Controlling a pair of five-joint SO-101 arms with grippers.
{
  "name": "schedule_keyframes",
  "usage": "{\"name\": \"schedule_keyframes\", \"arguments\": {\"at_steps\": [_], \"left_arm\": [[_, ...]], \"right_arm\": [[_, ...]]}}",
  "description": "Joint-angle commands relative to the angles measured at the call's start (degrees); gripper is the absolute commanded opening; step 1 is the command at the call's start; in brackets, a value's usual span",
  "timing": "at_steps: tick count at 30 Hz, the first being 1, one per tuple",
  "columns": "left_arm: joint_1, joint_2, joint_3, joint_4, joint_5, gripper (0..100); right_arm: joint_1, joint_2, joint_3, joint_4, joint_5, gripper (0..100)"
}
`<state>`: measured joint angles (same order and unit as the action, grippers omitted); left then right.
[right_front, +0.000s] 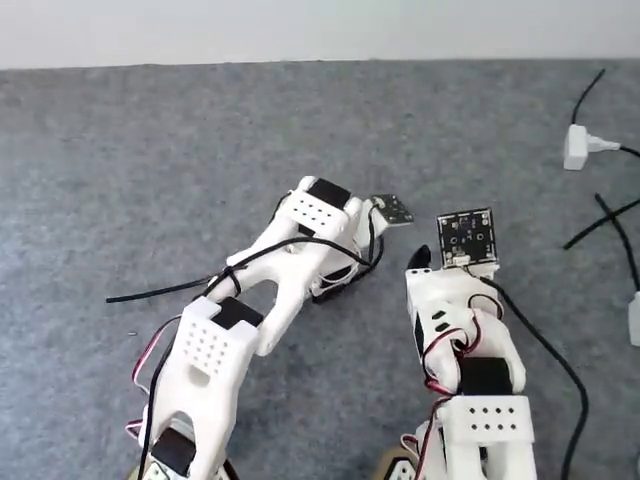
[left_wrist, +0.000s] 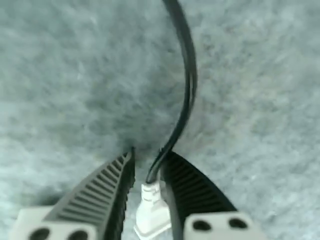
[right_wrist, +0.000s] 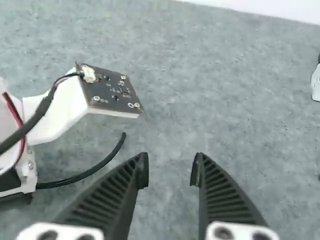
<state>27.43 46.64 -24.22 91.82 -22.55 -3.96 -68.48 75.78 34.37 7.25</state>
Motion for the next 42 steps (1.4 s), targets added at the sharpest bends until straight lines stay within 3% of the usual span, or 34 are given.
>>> {"name": "schedule_keyframes", "arguments": {"at_steps": [1,10,26,35,42], "left_arm": [[0.4,0.5,-5.1,-0.1,-0.3,10],[0.4,5.5,-5.0,3.2,-0.4,9],[-2.5,3.9,-15.4,8.9,2.2,9],[-2.9,-11.3,-1.4,6.9,1.8,9],[-3.9,-15.6,17.5,-4.1,1.8,9]], "right_arm": [[0.7,-0.8,-1.0,-1.3,0.5,16.2],[0.7,-0.8,-1.0,-1.2,0.4,16.2],[0.3,-0.8,-0.9,-1.5,0.4,16.2],[0.3,-0.8,-0.9,-1.6,0.4,16.2],[0.3,-0.8,-0.7,-1.6,0.4,16.2]]}}
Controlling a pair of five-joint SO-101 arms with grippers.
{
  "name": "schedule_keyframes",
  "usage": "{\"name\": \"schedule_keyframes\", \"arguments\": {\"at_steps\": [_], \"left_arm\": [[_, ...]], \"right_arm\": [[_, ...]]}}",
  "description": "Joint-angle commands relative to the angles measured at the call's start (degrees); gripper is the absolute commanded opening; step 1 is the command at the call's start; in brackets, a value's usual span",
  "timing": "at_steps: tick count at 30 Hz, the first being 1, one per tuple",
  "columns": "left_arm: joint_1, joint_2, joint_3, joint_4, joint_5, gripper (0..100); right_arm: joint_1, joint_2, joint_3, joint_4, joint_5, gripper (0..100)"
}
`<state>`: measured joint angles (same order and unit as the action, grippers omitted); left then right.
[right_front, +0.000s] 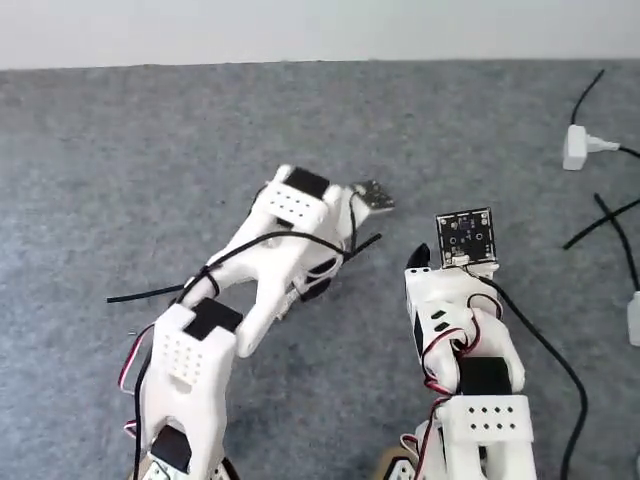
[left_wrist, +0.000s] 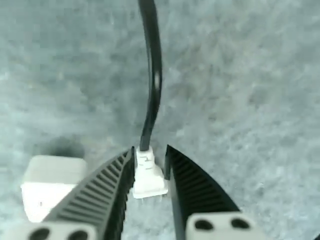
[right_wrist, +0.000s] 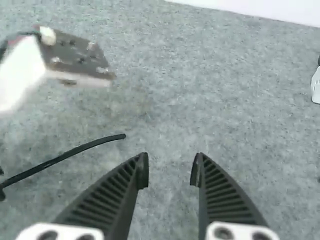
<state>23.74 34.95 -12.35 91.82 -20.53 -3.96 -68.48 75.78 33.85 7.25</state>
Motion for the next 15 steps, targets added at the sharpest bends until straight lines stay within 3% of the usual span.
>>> {"name": "schedule_keyframes", "arguments": {"at_steps": [1,15], "left_arm": [[-0.2,-4.0,6.9,-5.2,-0.1,9],[-0.4,-3.5,7.4,-6.0,0.2,9]], "right_arm": [[0.3,-0.8,-0.7,-1.1,0.4,16.2],[0.3,-0.8,1.2,-4.1,0.6,16.2]]}}
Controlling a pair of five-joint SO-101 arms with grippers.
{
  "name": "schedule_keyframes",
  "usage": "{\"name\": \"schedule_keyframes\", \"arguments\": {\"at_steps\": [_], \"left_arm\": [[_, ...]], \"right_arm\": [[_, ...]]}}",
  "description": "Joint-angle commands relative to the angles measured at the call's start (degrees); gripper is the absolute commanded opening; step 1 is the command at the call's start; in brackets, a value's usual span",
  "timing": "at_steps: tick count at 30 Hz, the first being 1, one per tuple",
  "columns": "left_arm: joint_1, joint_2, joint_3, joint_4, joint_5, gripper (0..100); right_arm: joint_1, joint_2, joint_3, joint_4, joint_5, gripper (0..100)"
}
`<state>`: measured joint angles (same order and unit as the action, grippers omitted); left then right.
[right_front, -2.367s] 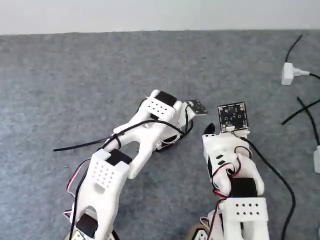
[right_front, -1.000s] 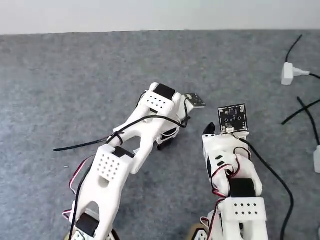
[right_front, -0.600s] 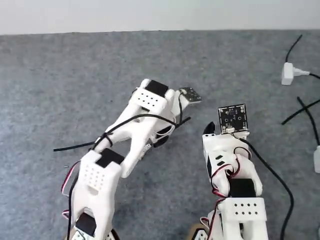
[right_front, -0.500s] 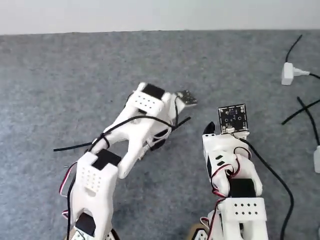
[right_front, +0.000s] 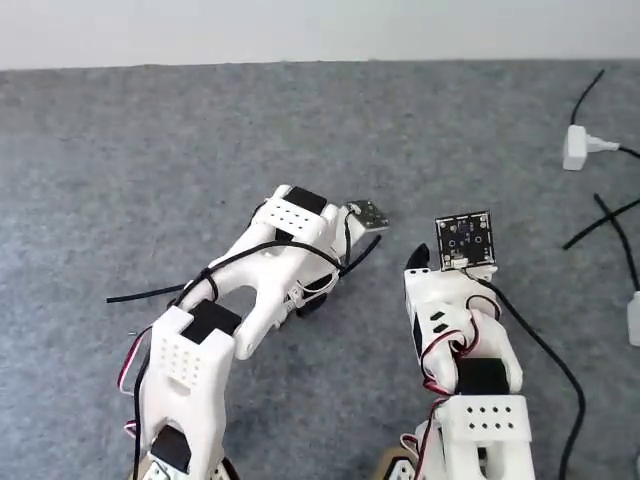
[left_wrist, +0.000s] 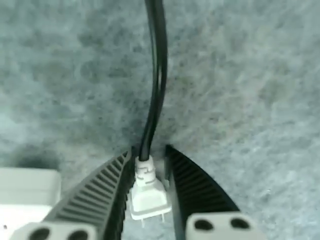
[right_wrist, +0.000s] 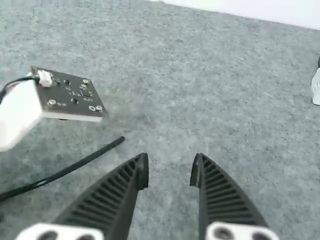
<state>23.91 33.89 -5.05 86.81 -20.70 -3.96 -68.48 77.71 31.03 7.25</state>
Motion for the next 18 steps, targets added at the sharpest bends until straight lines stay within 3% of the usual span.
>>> {"name": "schedule_keyframes", "arguments": {"at_steps": [1,4,14,18], "left_arm": [[-0.5,-2.5,0.1,-1.0,0.2,8],[-0.5,-2.5,0.1,-0.8,0.0,1],[1.3,-3.0,-1.9,-0.5,0.3,1],[2.6,-3.0,-6.9,3.3,0.4,1]], "right_arm": [[0.3,-0.8,-0.7,-1.3,0.6,16.2],[0.3,-0.8,-0.7,-1.4,0.6,16.2],[0.3,-0.8,-0.6,-1.4,0.5,16.2],[0.3,-0.8,-0.6,-1.3,0.5,16.2]]}}
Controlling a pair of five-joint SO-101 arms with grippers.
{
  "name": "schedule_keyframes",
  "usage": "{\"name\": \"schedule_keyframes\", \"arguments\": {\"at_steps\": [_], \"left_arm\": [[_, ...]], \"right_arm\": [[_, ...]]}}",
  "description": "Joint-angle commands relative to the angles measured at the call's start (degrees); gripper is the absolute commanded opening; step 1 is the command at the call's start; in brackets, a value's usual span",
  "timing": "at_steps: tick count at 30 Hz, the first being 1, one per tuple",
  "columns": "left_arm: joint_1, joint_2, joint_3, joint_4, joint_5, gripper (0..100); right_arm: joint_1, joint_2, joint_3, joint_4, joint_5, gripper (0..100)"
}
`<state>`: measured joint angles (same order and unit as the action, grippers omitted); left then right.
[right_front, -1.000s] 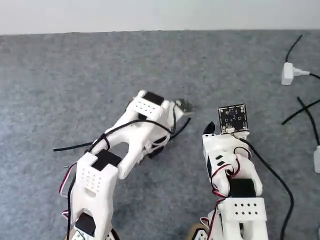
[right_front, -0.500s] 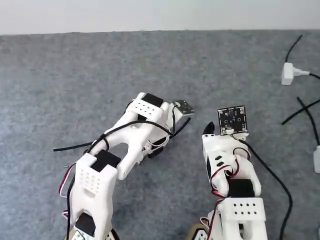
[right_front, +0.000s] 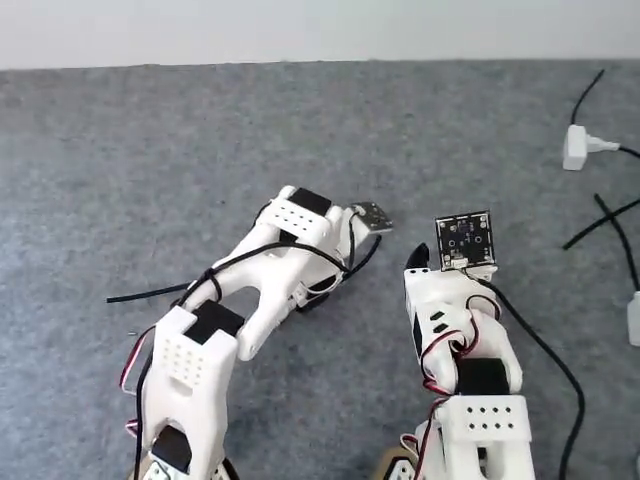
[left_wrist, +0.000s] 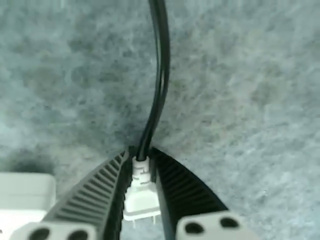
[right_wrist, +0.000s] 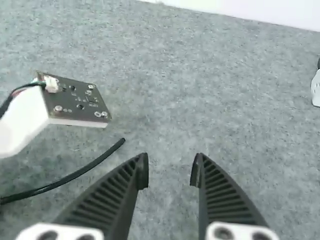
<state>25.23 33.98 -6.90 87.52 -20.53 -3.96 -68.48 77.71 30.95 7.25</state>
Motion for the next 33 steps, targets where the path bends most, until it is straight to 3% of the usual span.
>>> {"name": "schedule_keyframes", "arguments": {"at_steps": [1,11,33], "left_arm": [[1.6,-3.2,-6.5,3.7,0.3,1],[2.2,-3.2,-19.0,12.6,0.4,1],[2.5,-3.3,-24.5,12.8,4.2,1]], "right_arm": [[0.3,-0.8,-0.6,-1.2,0.5,16.2],[0.3,-0.8,-0.6,-1.3,0.5,16.2],[0.7,-0.8,-0.5,-1.4,0.4,16.2]]}}
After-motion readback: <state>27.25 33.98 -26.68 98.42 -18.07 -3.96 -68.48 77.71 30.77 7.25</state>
